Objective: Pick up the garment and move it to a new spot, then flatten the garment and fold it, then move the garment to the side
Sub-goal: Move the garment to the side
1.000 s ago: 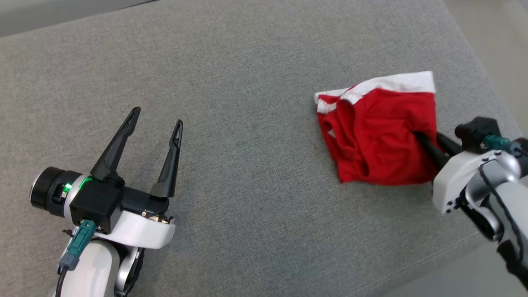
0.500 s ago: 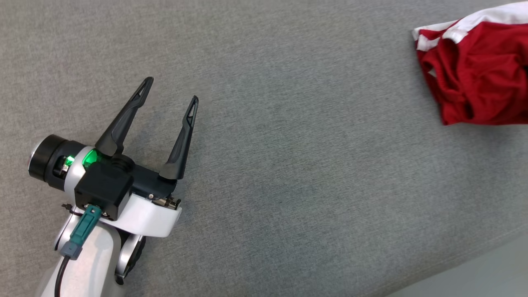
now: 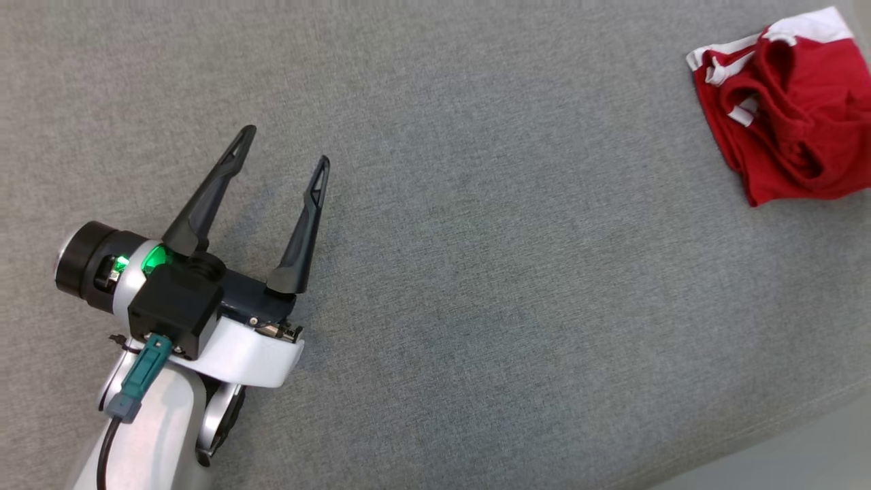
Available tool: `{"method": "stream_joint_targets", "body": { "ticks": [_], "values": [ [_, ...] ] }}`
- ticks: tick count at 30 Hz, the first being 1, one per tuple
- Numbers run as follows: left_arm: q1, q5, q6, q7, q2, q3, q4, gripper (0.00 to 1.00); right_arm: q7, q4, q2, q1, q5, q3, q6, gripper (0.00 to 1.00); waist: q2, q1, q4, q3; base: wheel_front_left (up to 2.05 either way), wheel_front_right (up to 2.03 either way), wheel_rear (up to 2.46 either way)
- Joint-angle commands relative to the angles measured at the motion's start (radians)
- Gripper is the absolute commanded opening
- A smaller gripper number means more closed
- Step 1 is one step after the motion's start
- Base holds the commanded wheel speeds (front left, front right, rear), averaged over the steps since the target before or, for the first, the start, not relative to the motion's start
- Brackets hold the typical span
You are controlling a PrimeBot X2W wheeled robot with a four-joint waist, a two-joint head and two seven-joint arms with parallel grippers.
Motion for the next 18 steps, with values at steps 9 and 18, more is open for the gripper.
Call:
{"method": "stream_joint_targets", "body": {
  "ticks": [9, 18],
  "values": [
    [0.07, -0.066, 0.03, -0.048, -0.029, 0.025, 0.067, 1.0, -0.006, -0.292, 0.097, 0.241, -0.1, -0.432, 0.0, 1.0, 0.0, 0.0, 0.018, -0.16, 0.0, 0.0, 0.0],
    [0.142, -0.118, 0.061, -0.072, -0.053, 0.058, 0.11, 1.0, -0.006, -0.646, 0.331, 0.546, -0.264, -0.666, 0.0, 1.0, 0.0, 0.0, 0.082, -0.275, 0.0, 0.0, 0.0]
  ]
}}
